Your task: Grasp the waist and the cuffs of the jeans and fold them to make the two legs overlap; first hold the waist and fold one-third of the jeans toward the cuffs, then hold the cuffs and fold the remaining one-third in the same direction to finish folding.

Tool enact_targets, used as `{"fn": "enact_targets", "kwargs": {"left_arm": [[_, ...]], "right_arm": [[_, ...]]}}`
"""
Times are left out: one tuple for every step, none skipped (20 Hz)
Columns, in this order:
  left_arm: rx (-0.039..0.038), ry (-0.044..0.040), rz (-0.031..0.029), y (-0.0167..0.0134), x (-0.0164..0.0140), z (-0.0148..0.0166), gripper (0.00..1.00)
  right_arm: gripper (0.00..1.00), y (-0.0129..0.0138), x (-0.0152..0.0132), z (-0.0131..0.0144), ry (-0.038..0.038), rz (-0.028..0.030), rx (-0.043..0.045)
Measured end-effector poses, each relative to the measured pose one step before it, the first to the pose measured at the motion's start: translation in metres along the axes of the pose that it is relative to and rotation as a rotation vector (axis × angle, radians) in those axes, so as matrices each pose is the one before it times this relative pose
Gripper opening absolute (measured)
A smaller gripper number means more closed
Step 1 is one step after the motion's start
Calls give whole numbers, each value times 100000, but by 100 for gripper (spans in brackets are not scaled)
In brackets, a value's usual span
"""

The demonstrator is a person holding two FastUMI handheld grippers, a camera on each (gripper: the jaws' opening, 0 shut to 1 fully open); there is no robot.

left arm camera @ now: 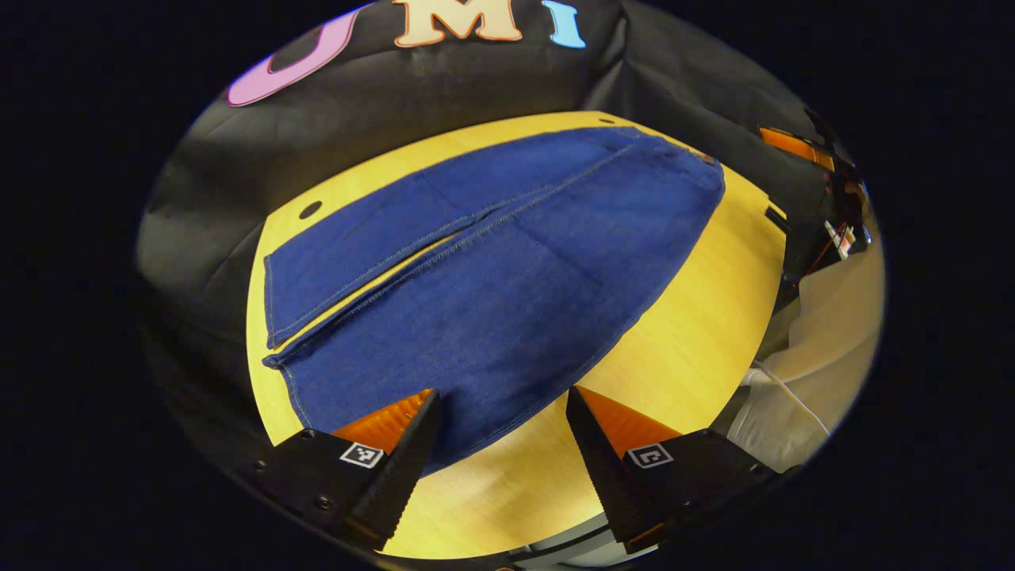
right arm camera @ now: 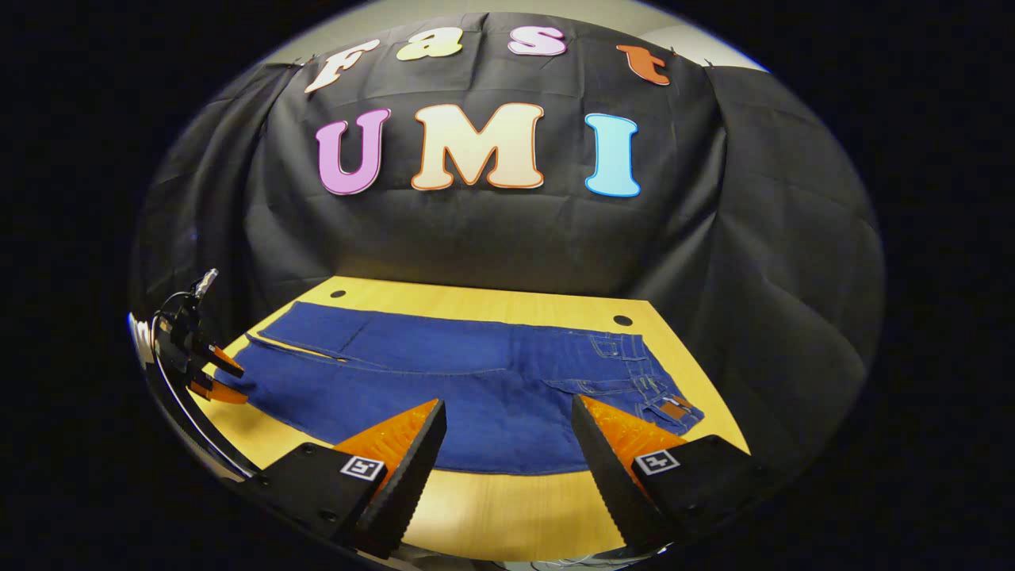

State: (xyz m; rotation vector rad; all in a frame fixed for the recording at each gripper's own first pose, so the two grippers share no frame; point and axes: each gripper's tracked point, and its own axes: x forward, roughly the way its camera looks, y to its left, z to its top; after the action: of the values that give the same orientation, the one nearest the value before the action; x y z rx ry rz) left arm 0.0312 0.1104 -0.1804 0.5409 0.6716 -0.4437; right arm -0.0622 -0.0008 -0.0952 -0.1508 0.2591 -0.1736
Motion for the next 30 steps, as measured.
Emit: {"fn": "enact_targets", "kwargs": {"left_arm": [[499, 2687, -1299, 107, 462, -914, 95], [495, 2422, -1209, -1, 312, -565, 95], [642, 1730, -742, -2, 189, -360, 96], [1107, 1732, 386, 210, 160, -152, 95], [863, 1341, 758, 272, 177, -322, 95], [869, 1327, 427, 109, 86, -218, 94], [788, 944, 400, 100, 10, -155, 94], [218, 262, -547, -46, 21, 90, 94], [-338, 464, 195, 109, 100, -75, 95], [-226, 973, -809, -91, 29, -78, 94], [909, 756, -763, 15, 60, -18, 95], [1801, 565, -825, 10, 0, 12, 95], [1722, 847, -866, -108, -55, 79, 95], [600, 1737, -420, 38, 58, -126, 96], [217, 2381, -186, 2, 62, -95, 96], [245, 2687, -57, -52, -34, -53, 95], [103, 2745, -133, -55, 138, -22, 95], [535, 3017, 153, -167, -57, -29, 95], [926, 2455, -38, -218, -27, 69, 94], [2299, 1993, -529, -208, -78, 226, 89], [2433, 2384, -564, -62, 213, 227, 87], [2649, 2214, -381, -342, 17, 68, 78], [2460, 1517, -248, -250, 160, -310, 74], [1655, 1216, -122, -100, 85, 32, 63], [459, 413, 289, 86, 120, 320, 59], [-788, 264, 794, 273, -82, 103, 47], [-770, -236, 1793, 305, -2, 72, 42], [-36, -1104, 2670, 454, 60, 169, 22], [-913, -1176, 626, -53, 37, 2, 11], [-1218, -953, 709, 29, 72, 115, 0]], "right_arm": [[96, -162, -44, 16, -98, 9, 1851], [97, 20, 53, 326, -627, 667, 3073], [99, 39, 177, 297, -765, 309, 3063], [98, -194, 148, 462, -704, -189, 2251], [96, -362, 282, 209, -383, -635, 1311], [98, -417, 186, 274, -304, -734, 736], [98, -499, 155, 205, -687, -791, 536], [98, -422, 141, 375, -548, -632, 639], [98, -338, 188, 67, -236, -349, 795], [98, -301, 169, 137, -13, -175, 820], [98, -143, 168, -10, 163, 5, 597], [96, -207, 159, -146, 419, -146, 316], [98, -194, 150, -242, 533, 31, 35], [98, -169, 268, -129, 653, 320, -30], [98, 49, 150, -123, 719, 792, -119], [98, 10, 121, -2, 111, 688, -675], [96, -71, 94, 211, -411, 301, -889], [98, -56, 200, 224, -269, 523, -527], [98, -82, 209, -82, -117, 754, -69], [98, -31, 183, 68, -107, 600, 172], [99, -88, 135, -132, 269, 432, 73], [98, -134, 146, -171, 424, 252, -172], [98, -191, 152, -258, 423, 192, -451], [98, -151, 85, -130, 403, 113, -702], [99, -166, 107, -246, 362, 181, -817], [98, -81, 136, -101, 561, 548, -769], [98, 88, 172, -248, 769, 1122, -802], [98, 43, 120, -125, 864, 1343, -1119], [98, -16, 186, -415, 1093, 1446, -1682], [98, -153, 149, -407, 1571, 1118, -2220]]}}
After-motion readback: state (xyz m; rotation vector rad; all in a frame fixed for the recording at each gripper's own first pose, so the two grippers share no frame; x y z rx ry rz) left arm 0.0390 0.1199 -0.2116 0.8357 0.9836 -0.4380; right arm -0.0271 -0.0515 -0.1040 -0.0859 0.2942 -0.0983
